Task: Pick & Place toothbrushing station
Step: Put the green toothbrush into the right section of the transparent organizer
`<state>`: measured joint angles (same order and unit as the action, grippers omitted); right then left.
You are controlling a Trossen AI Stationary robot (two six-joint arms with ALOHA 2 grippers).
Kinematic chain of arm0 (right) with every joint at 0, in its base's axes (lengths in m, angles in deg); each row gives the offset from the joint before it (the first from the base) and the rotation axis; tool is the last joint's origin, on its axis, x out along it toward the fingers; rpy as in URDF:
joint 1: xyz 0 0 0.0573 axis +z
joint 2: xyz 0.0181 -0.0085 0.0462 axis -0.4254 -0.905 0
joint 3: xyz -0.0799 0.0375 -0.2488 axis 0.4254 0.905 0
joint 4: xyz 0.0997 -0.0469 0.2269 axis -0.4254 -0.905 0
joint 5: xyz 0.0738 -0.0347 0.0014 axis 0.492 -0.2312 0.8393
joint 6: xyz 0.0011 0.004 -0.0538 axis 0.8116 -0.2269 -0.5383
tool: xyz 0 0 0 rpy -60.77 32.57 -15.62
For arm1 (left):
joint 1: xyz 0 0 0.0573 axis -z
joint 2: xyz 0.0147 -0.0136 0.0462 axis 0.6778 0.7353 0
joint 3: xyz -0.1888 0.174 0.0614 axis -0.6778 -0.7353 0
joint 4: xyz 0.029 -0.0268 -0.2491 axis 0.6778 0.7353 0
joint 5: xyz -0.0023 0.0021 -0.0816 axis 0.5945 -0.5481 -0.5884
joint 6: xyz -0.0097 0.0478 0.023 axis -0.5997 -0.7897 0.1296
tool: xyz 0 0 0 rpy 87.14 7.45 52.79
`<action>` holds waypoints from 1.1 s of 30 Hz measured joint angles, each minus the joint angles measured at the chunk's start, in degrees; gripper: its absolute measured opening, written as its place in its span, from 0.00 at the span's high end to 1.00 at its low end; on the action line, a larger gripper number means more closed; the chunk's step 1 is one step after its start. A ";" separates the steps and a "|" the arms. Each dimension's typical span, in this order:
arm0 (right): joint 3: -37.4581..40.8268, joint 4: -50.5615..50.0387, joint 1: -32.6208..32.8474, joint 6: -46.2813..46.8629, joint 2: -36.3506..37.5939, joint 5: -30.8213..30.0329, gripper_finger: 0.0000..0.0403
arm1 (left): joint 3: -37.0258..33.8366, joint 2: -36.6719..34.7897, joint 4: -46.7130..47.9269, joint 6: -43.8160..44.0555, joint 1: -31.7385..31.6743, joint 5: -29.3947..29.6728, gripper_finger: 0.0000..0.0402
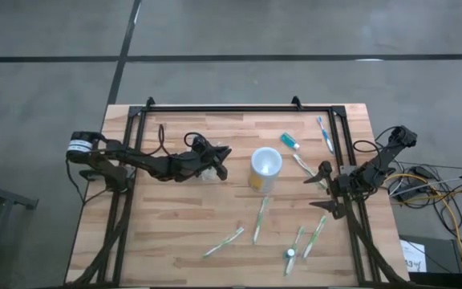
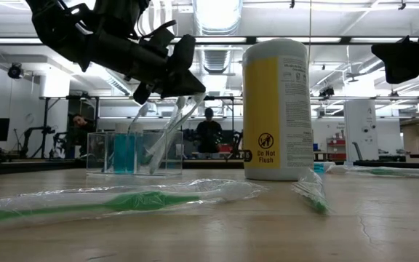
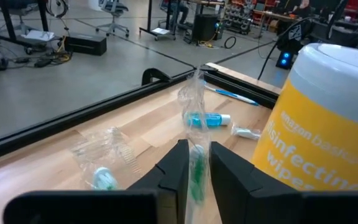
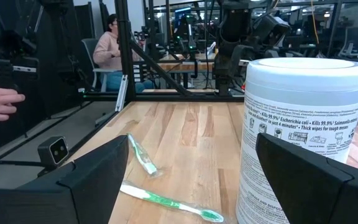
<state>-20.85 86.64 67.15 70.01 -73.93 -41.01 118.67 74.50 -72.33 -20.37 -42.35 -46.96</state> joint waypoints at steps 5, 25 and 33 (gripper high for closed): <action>0.01 0.00 0.00 0.00 0.00 0.02 0.14 | 0.15 -0.94 0.06 0.74 0.00 -0.90 0.84; 0.00 0.00 0.02 0.00 0.00 0.00 0.13 | 0.27 -12.22 22.46 15.81 0.07 -6.91 0.82; -0.01 0.00 0.00 0.00 -0.02 0.00 0.14 | 2.51 -16.27 34.35 20.09 0.17 -8.36 0.82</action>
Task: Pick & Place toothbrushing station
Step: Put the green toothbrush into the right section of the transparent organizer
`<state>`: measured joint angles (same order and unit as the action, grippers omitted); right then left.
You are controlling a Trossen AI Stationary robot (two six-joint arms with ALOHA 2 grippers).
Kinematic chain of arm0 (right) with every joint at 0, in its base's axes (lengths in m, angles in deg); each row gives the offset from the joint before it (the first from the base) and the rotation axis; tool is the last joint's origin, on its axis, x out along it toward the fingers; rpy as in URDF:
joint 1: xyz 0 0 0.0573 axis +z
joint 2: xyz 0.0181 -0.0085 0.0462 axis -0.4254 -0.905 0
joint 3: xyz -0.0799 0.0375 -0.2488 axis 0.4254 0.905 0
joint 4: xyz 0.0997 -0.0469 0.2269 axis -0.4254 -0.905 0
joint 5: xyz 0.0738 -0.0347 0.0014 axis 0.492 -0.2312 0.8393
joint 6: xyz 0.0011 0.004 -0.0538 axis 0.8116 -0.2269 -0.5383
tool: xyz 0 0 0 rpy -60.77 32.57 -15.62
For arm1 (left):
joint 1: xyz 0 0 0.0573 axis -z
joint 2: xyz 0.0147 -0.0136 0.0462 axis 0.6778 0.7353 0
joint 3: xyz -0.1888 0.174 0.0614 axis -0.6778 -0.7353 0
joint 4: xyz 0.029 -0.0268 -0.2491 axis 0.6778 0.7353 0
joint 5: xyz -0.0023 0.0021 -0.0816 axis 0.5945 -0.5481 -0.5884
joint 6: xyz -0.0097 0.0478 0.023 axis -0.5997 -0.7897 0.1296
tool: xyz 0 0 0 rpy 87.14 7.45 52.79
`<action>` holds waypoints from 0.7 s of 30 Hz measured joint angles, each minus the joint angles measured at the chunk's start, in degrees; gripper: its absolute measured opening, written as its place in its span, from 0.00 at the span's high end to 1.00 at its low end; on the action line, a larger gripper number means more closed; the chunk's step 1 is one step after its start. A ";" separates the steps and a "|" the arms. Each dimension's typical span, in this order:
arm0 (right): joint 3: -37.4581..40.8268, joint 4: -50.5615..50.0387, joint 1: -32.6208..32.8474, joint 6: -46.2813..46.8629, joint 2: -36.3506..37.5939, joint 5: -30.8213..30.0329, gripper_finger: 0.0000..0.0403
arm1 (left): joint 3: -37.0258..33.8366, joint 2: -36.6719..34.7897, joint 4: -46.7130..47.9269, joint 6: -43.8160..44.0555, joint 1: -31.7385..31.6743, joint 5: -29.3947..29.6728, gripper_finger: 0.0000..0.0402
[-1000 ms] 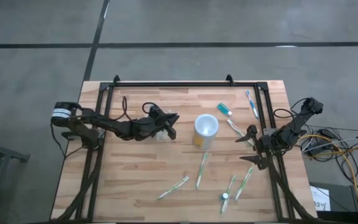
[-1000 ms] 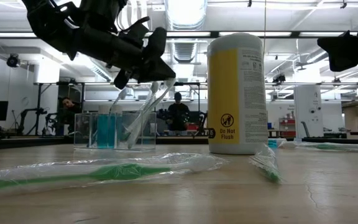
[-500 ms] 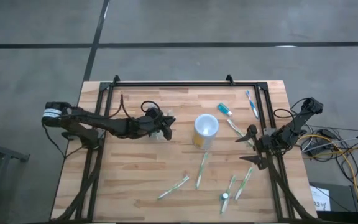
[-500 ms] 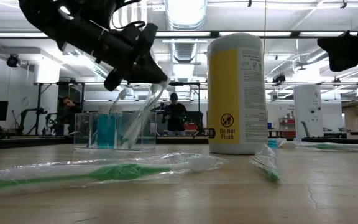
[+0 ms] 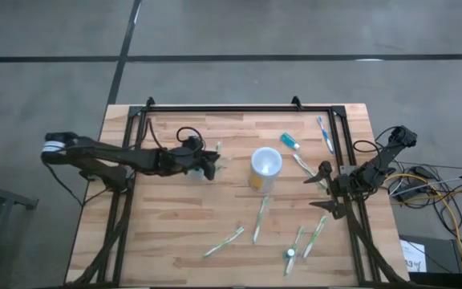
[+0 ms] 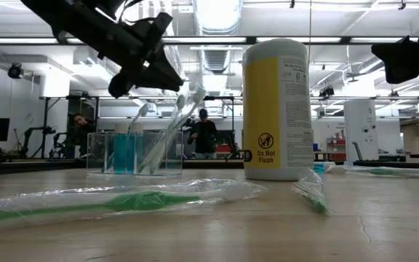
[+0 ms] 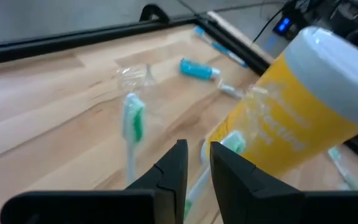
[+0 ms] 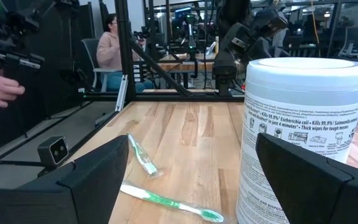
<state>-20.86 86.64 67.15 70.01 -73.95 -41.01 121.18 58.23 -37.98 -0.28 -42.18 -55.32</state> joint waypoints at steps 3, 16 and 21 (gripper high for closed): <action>0.01 0.00 0.01 0.00 0.01 0.00 0.14 | 0.82 -2.03 3.37 -0.56 0.15 -0.19 0.82; 0.00 0.00 0.01 0.00 0.00 0.00 0.14 | 9.50 -6.26 17.18 -5.66 5.52 -0.07 0.82; 0.02 0.00 0.00 0.00 0.02 0.02 0.13 | 13.15 -4.51 19.25 -9.94 9.13 0.06 0.82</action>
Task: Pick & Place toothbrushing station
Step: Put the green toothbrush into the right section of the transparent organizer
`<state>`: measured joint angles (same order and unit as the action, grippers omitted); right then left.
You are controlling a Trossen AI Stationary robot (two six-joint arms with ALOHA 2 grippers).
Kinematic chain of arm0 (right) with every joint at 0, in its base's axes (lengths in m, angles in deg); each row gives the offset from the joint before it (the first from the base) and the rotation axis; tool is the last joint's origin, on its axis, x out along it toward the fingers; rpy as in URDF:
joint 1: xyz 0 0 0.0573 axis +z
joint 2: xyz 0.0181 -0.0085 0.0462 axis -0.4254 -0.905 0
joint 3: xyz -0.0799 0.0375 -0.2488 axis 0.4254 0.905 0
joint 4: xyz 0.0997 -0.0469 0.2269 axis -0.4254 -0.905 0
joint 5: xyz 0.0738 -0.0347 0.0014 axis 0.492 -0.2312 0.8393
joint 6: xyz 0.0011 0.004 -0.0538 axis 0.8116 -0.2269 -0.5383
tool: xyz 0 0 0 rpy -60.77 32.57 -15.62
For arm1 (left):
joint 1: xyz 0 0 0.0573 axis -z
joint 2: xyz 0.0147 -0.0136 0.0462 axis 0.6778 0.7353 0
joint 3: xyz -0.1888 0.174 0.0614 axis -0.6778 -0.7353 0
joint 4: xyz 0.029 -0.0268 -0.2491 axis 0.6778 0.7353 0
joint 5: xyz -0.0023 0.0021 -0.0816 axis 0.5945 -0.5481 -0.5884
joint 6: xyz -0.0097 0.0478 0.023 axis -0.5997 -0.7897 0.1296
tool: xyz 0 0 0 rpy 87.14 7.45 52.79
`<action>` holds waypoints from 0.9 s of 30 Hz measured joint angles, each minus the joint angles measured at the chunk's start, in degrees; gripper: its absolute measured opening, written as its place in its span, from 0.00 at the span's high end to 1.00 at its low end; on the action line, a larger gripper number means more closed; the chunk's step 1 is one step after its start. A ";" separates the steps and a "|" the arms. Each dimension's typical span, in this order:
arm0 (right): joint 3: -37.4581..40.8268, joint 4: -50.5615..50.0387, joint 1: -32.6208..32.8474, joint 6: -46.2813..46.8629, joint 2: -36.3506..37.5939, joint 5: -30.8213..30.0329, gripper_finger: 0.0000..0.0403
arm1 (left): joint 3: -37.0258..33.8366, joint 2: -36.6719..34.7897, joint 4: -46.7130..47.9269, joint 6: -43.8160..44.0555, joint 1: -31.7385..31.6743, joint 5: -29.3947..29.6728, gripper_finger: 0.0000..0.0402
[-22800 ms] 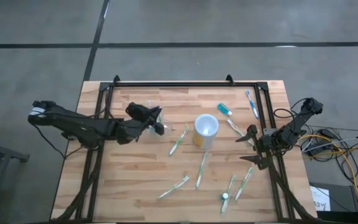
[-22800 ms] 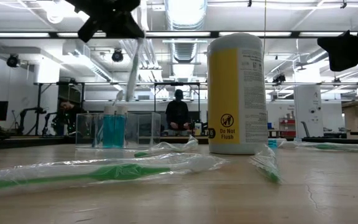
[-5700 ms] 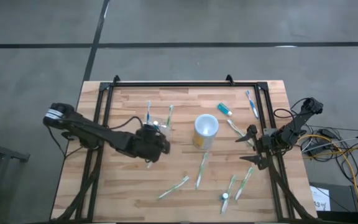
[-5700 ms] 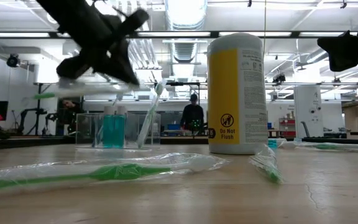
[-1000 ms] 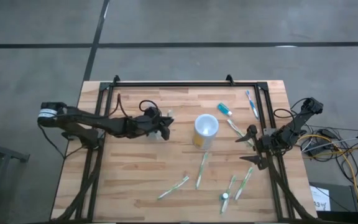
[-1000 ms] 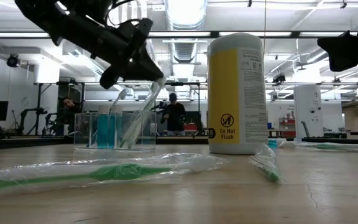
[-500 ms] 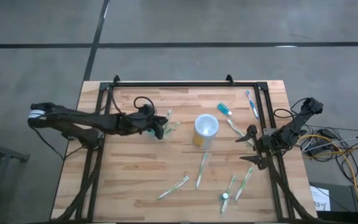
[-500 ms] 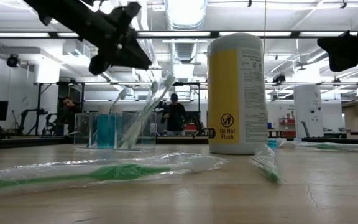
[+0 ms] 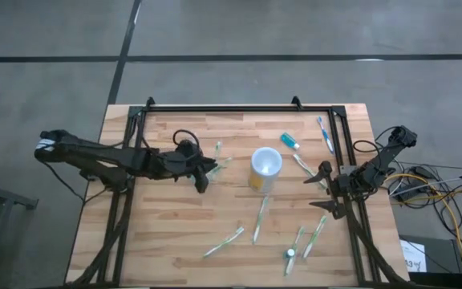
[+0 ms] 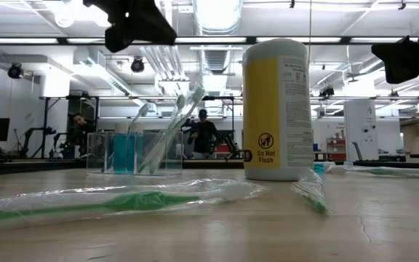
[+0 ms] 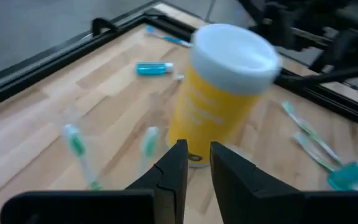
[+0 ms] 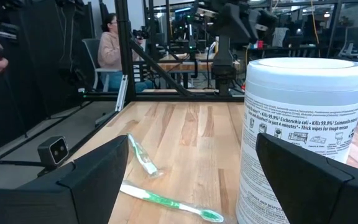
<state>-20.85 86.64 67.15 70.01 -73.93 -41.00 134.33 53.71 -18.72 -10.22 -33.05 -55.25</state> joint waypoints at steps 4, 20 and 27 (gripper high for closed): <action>-0.02 0.00 0.01 0.00 -0.02 -0.02 0.14 | 0.80 1.88 0.18 1.28 2.42 0.02 0.82; -0.01 0.00 0.00 0.00 0.00 -0.02 0.14 | 0.73 10.10 -0.45 10.46 16.98 -4.31 0.61; 0.00 0.00 0.00 0.00 0.00 0.00 0.13 | 0.69 15.16 -3.40 20.12 20.05 -4.29 0.61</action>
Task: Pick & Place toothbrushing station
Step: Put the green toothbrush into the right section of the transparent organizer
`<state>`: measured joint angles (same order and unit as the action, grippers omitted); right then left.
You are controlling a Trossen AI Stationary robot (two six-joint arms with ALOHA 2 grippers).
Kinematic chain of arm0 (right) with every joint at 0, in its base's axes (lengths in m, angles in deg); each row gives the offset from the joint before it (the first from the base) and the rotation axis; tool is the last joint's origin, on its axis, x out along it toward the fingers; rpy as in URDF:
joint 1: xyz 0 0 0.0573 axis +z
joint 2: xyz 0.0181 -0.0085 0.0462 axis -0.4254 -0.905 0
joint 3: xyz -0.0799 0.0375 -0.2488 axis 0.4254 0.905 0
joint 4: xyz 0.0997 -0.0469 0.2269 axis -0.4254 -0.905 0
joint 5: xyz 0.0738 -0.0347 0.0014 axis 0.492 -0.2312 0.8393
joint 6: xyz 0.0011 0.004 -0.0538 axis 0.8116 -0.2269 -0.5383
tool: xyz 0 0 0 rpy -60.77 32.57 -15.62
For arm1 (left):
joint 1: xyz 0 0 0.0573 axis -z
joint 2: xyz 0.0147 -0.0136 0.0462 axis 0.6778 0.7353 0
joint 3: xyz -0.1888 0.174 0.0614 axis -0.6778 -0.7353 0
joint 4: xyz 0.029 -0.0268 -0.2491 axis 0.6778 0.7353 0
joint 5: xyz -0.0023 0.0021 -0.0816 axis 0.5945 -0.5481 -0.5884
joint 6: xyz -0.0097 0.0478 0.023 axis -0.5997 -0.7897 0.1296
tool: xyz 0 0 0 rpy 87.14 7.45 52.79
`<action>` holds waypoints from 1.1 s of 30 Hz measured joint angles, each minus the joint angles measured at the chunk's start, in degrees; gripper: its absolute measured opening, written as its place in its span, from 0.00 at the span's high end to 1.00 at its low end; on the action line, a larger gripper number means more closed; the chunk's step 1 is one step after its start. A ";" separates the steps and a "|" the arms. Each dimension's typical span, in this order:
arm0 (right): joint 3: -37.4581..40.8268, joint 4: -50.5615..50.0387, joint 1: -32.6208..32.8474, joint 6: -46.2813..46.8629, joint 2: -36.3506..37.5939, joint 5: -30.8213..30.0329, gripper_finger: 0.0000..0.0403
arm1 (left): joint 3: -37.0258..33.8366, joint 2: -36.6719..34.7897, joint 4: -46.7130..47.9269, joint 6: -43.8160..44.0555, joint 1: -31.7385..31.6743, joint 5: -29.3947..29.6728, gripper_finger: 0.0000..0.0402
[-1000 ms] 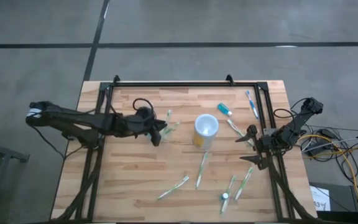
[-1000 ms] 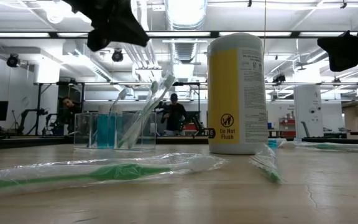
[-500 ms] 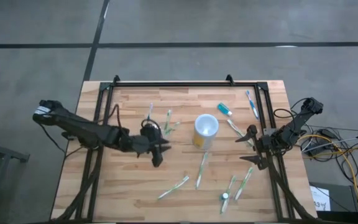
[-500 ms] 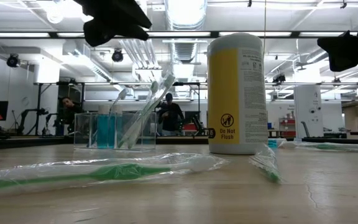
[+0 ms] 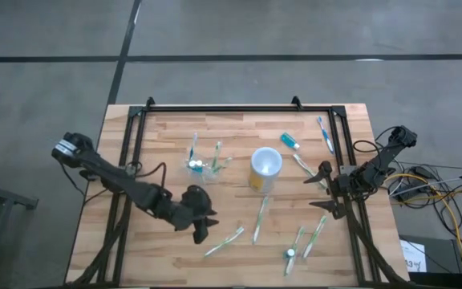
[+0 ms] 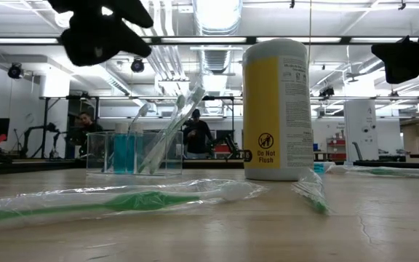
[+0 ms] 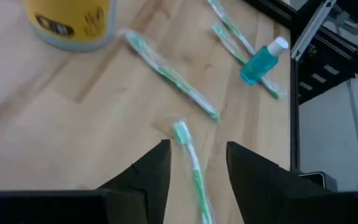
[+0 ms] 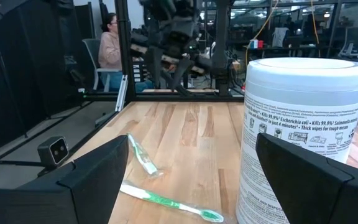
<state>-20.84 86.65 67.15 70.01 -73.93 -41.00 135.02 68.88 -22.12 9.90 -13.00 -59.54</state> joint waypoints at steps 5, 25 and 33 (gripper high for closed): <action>-0.01 0.00 0.00 0.00 -0.02 -0.02 0.14 | -0.02 5.17 -4.94 1.22 0.21 0.00 0.61; -0.02 0.00 0.01 0.00 0.00 -0.02 0.13 | -0.04 20.40 -19.09 3.00 0.04 1.20 0.61; -0.01 0.00 0.00 0.00 0.00 0.00 0.14 | -0.04 22.64 -19.12 7.42 0.04 0.29 0.61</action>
<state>-20.86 86.64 67.15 70.01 -73.93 -41.00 134.97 91.52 -41.24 17.33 -12.96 -59.25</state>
